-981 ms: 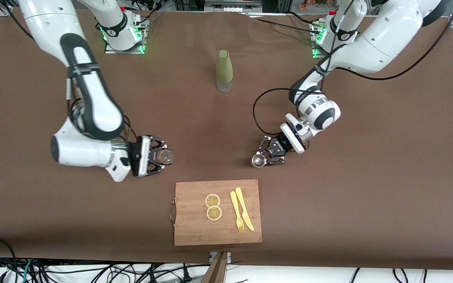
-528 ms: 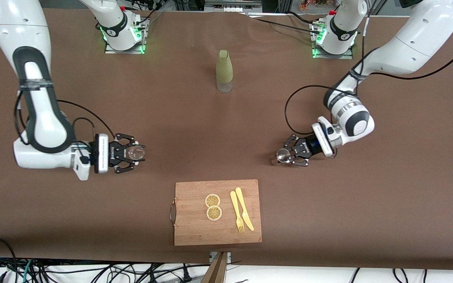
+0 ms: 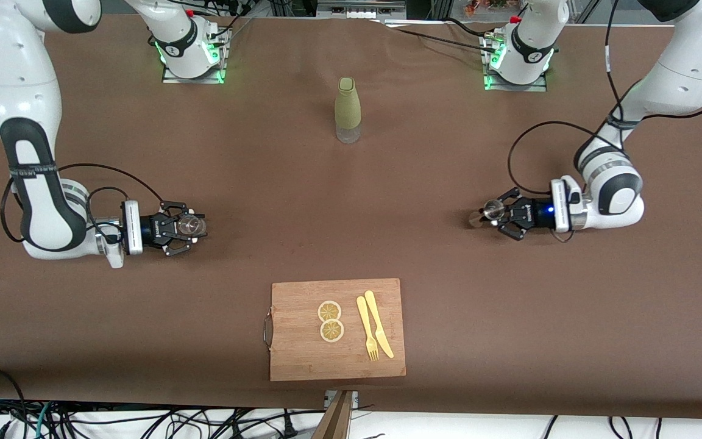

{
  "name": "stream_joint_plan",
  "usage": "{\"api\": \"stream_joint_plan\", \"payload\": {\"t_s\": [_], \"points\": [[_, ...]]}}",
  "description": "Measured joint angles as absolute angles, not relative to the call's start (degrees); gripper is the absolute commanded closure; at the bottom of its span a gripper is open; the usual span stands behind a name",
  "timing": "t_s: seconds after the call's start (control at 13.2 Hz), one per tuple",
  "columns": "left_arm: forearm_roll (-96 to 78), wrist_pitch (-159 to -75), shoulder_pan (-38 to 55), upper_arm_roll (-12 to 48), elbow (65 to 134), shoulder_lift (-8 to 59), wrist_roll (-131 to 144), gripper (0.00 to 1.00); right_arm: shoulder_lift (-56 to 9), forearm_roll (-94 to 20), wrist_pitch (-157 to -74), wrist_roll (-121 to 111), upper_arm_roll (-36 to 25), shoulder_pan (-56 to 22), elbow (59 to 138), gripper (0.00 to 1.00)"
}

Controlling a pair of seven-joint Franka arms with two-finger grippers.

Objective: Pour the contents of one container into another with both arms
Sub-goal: 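Move the beaker and jigger apart back toward their start spots, then set the beaker down with the right gripper while the left gripper sets the jigger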

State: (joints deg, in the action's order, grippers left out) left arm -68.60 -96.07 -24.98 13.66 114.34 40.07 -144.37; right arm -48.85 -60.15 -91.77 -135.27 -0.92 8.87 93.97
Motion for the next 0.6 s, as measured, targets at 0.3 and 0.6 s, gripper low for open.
{"api": "stream_joint_plan", "payload": {"t_s": [0.3, 0.6], "points": [[-56.56, -89.73, -26.71, 6.4, 112.64, 39.81, -144.41, 1.0, -50.56, -60.97, -92.32, -140.26, -2.86, 9.66, 93.36, 0.56], [-49.92, -88.3, -27.9, 3.43, 110.23, 40.24, -146.42, 1.0, -50.23, -60.99, -98.03, -142.07, -3.11, 9.28, 93.19, 0.52]]}}
